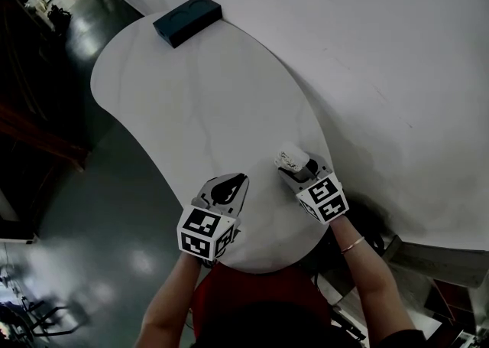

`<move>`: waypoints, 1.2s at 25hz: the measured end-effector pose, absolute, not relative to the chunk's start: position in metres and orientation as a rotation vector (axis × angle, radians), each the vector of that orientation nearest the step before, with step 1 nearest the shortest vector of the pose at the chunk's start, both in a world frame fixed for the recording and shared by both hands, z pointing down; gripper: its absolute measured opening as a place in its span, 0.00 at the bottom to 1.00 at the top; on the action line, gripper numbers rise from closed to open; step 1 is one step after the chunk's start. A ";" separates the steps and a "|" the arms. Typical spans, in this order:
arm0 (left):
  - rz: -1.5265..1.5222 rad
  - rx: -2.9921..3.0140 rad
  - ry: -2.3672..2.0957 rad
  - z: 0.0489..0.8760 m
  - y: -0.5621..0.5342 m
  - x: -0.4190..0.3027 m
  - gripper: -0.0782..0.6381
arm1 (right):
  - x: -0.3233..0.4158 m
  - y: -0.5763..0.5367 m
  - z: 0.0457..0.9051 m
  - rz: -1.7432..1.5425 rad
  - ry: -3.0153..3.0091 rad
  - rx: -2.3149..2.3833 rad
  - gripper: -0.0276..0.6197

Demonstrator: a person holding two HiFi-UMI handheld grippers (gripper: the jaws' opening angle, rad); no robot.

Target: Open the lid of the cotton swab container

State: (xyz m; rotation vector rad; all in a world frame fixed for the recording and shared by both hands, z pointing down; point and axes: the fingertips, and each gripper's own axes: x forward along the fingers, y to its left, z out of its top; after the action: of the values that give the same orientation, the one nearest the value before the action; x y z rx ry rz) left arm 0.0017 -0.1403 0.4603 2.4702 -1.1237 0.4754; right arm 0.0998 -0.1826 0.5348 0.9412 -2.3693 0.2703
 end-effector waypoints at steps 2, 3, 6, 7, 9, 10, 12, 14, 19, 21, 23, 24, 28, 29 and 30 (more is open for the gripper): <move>0.473 2.461 -1.130 0.462 -0.141 0.001 0.16 | 0.099 -0.184 0.535 0.267 -2.373 0.932 0.39; 0.471 2.454 -1.135 0.462 -0.142 0.000 0.16 | 0.099 -0.185 0.535 0.267 -2.375 0.929 0.39; 0.466 2.441 -1.142 0.463 -0.144 -0.001 0.16 | 0.099 -0.186 0.535 0.263 -2.378 0.922 0.39; 0.467 2.439 -1.142 0.464 -0.145 -0.001 0.16 | 0.099 -0.186 0.536 0.259 -2.376 0.919 0.39; 0.470 2.435 -1.144 0.464 -0.145 -0.001 0.16 | 0.098 -0.185 0.536 0.253 -2.371 0.916 0.39; 0.471 2.432 -1.145 0.465 -0.144 -0.002 0.16 | 0.098 -0.185 0.536 0.253 -2.369 0.916 0.39; 0.473 2.432 -1.139 0.465 -0.144 -0.001 0.16 | 0.098 -0.186 0.536 0.259 -2.367 0.913 0.39; 0.479 2.437 -1.132 0.465 -0.144 0.001 0.16 | 0.098 -0.187 0.537 0.258 -2.365 0.908 0.39; 0.481 2.439 -1.122 0.465 -0.141 0.004 0.16 | 0.097 -0.186 0.534 0.239 -2.372 0.915 0.39; 0.473 2.432 -1.119 0.465 -0.140 0.004 0.16 | 0.097 -0.186 0.532 0.227 -2.375 0.915 0.39; 0.464 2.430 -1.120 0.463 -0.139 0.004 0.16 | 0.097 -0.186 0.529 0.215 -2.378 0.911 0.39; 0.463 2.432 -1.120 0.462 -0.139 0.004 0.16 | 0.097 -0.185 0.528 0.215 -2.382 0.912 0.39; 0.481 2.444 -1.104 0.462 -0.136 0.007 0.16 | 0.101 -0.182 0.524 0.233 -2.396 0.926 0.39; 0.484 2.446 -1.102 0.463 -0.136 0.008 0.16 | 0.103 -0.181 0.524 0.236 -2.395 0.930 0.39; 0.485 2.448 -1.101 0.463 -0.135 0.009 0.16 | 0.106 -0.180 0.524 0.239 -2.392 0.935 0.39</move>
State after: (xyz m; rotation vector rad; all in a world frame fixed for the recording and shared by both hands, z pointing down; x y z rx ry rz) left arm 0.0089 -0.1350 0.4626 2.4480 -1.1013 0.4855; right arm 0.1059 -0.1796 0.5243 0.9351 -2.3916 0.2393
